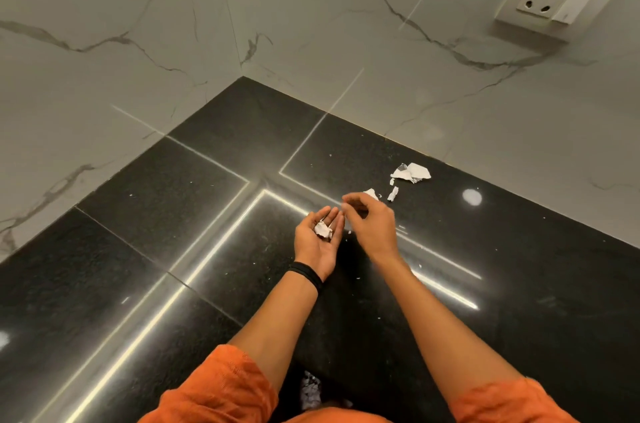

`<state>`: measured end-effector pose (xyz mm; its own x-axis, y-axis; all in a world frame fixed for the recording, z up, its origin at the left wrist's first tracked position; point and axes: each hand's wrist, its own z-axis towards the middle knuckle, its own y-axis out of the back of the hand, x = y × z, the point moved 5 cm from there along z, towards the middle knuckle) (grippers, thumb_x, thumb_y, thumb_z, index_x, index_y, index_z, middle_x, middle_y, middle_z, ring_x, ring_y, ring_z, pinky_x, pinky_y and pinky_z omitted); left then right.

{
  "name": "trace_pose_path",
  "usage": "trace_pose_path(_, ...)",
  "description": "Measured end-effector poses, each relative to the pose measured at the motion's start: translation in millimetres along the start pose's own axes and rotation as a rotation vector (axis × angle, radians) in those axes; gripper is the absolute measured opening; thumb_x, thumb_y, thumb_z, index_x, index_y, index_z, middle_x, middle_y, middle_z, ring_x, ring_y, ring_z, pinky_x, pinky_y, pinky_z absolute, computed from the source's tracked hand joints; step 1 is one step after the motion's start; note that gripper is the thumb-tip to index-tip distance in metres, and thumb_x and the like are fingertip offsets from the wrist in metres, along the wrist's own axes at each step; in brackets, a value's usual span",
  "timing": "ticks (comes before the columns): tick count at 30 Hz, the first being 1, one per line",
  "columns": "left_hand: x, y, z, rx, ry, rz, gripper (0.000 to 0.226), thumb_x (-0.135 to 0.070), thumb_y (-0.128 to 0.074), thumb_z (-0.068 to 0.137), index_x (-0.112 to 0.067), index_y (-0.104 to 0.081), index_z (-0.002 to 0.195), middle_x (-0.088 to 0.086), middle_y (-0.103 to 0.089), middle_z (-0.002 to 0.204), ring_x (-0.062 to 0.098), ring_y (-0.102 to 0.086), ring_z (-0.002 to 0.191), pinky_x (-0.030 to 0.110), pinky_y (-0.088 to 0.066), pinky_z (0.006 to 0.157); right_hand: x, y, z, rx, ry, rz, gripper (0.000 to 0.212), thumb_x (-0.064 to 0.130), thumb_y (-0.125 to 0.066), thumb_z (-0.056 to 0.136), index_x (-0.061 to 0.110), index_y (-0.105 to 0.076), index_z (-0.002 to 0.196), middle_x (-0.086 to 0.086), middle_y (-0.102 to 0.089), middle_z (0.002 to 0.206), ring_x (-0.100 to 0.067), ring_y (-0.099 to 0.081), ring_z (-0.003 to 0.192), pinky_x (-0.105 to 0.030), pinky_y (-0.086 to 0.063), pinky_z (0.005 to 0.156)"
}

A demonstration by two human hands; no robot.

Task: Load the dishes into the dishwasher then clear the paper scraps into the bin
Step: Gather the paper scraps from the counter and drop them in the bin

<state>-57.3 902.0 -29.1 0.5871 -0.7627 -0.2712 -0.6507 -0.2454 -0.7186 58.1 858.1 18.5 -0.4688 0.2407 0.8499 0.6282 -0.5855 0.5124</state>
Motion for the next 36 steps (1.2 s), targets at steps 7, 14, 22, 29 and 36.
trace_pose_path(7,-14.2,6.5,13.3,-0.030,-0.034,0.078,0.026,-0.014,-0.049,0.102,0.003,-0.062,0.117,0.021,-0.067,0.118,0.031,-0.067,0.110,0.037,-0.055,0.095,-33.5,-24.2,37.7,0.265,0.118,-0.587,0.024,0.011,-0.058,0.092,0.014,-0.072,0.111,-0.005,-0.069,0.111,-0.029,-0.062,0.106,-0.037,-0.046,0.086)
trace_pose_path(14,-13.5,8.4,17.8,-0.032,-0.056,0.177,0.024,-0.009,-0.048,0.103,0.000,-0.058,0.123,0.019,-0.067,0.116,0.029,-0.067,0.110,0.036,-0.055,0.094,-38.9,-17.5,13.0,0.095,0.143,-0.417,0.015,0.005,-0.064,0.087,0.012,-0.075,0.096,-0.004,-0.072,0.095,-0.027,-0.064,0.089,-0.036,-0.049,0.078)
trace_pose_path(22,3.3,4.0,21.5,-0.043,-0.041,0.230,0.032,-0.008,-0.053,0.098,0.001,-0.058,0.128,0.024,-0.065,0.126,0.032,-0.065,0.116,0.042,-0.050,0.105,-4.2,1.0,-17.1,-0.042,0.062,0.122,0.026,0.006,-0.072,0.087,0.018,-0.071,0.109,0.011,-0.069,0.103,-0.007,-0.068,0.087,-0.018,-0.054,0.074)
trace_pose_path(29,10.4,-4.1,12.9,0.011,0.047,0.225,0.029,-0.020,-0.043,0.100,-0.004,-0.068,0.095,0.017,-0.070,0.094,0.030,-0.070,0.085,0.044,-0.055,0.094,4.0,-13.2,-29.9,0.077,0.059,0.179,0.027,0.014,-0.079,0.083,0.027,-0.072,0.106,0.013,-0.072,0.099,-0.009,-0.069,0.091,-0.024,-0.056,0.079)
trace_pose_path(36,-5.5,4.3,12.3,-0.055,-0.003,0.120,0.031,-0.010,-0.049,0.100,0.005,-0.060,0.125,0.022,-0.065,0.120,0.031,-0.066,0.111,0.034,-0.056,0.092,-17.9,3.2,6.8,0.018,0.047,-0.125,0.023,0.011,-0.071,0.088,0.019,-0.072,0.110,0.006,-0.068,0.107,-0.008,-0.064,0.093,-0.025,-0.051,0.084)
